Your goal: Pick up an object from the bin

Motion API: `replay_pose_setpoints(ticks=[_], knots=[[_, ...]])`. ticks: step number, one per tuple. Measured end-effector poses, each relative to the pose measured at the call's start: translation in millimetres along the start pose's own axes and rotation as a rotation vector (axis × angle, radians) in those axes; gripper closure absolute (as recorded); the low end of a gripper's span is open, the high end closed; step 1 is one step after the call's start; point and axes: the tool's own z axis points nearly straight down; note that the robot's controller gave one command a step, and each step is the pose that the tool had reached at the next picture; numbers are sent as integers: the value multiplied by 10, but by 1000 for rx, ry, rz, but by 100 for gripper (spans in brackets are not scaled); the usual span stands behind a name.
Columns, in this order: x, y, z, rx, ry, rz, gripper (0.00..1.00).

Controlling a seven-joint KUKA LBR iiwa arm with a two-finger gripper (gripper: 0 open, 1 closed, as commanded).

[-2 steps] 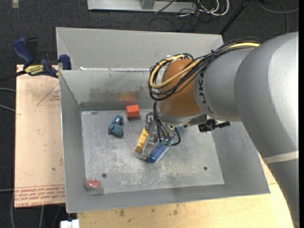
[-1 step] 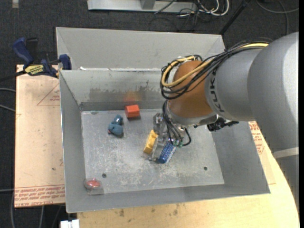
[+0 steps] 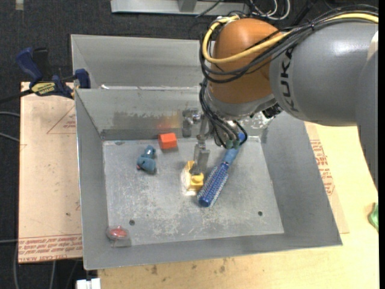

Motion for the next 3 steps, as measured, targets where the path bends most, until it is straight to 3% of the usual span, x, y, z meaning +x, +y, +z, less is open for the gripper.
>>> replay_pose_setpoints(ticks=[1,2,3], knots=[[406,-433,644,2,15,-129,0],[310,-441,1142,-1,-8,-106,0],[113,-459,1296,0,-8,-345,0]])
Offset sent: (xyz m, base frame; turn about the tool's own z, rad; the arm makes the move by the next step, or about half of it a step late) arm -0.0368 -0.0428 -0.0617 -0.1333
